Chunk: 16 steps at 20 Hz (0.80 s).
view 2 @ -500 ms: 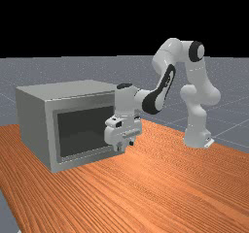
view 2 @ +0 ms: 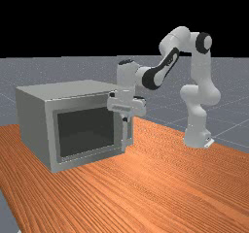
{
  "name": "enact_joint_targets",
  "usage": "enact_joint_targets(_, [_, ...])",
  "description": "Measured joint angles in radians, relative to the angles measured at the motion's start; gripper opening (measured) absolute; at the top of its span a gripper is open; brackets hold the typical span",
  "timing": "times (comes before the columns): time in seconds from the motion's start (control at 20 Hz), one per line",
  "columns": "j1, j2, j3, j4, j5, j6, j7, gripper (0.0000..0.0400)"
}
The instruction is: Open the microwave
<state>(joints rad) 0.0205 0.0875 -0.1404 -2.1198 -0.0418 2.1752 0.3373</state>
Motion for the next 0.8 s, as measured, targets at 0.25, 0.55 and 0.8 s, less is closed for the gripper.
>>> enact_joint_targets(0.25, [0.024,-0.014,-0.012,0.003,0.001,-0.045,0.404,0.0003])
enact_joint_targets(0.55, [0.03,-0.088,-0.017,0.015,-0.012,-0.103,0.448,0.0])
enact_joint_targets(0.8, [0.003,-0.239,-0.044,0.066,-0.086,-0.094,0.477,0.0])
